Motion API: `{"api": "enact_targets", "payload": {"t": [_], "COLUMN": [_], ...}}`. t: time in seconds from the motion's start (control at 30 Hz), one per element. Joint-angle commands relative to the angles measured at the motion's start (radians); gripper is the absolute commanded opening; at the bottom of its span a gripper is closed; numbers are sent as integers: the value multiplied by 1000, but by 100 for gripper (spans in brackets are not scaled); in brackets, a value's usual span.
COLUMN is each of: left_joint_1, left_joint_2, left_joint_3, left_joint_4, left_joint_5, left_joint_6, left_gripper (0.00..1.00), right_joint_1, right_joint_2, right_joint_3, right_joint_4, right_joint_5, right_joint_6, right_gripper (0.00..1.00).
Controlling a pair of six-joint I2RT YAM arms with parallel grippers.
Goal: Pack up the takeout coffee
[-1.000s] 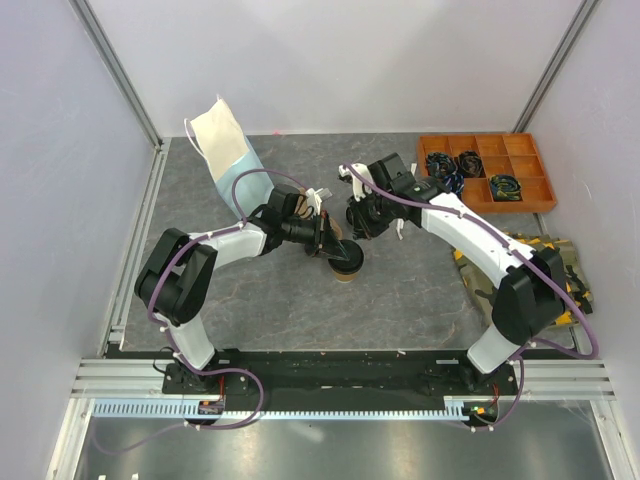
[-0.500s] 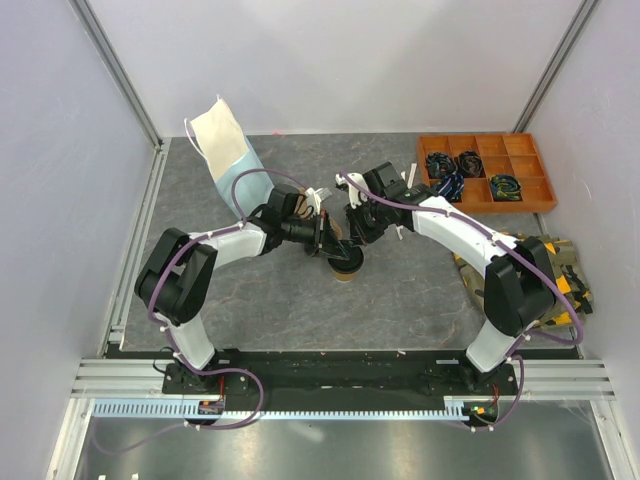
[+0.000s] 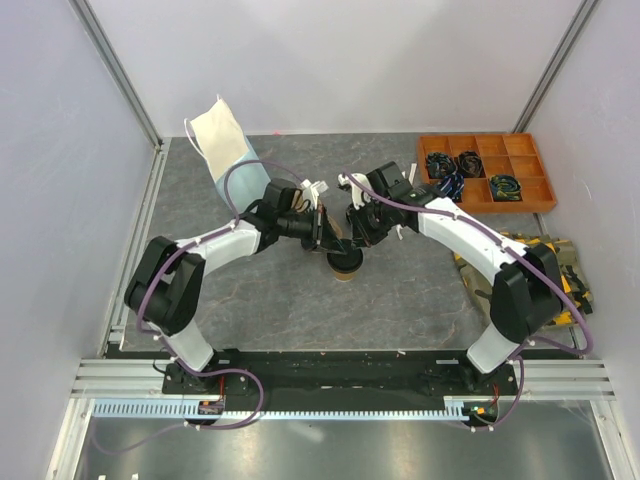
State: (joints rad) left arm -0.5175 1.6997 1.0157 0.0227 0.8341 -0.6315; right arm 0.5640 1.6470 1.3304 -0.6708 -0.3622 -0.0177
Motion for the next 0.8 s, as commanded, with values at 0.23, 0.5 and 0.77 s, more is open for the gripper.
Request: {"api": "enact_targets", "payload": {"t": [0.23,0.5,0.77], "left_joint_1": [-1,-41,-128], "left_joint_2": [-155,-166,-189], "left_joint_3": [201,256,238], "left_joint_4": [-376,-555,-560], "left_joint_5": [-274,-466,-536], "left_joint_6": [234,400,466], "left_gripper": [14,14,15], "right_joint_1": [-19,-23,-82], "right_joint_2": [-66,-26,7], "right_joint_3": [15,-80,-163], "right_joint_4": [30,128,258], "right_joint_5": [-135,-230,-337], "right_joint_6": [77,154,251], "right_gripper": [14,13,13]}}
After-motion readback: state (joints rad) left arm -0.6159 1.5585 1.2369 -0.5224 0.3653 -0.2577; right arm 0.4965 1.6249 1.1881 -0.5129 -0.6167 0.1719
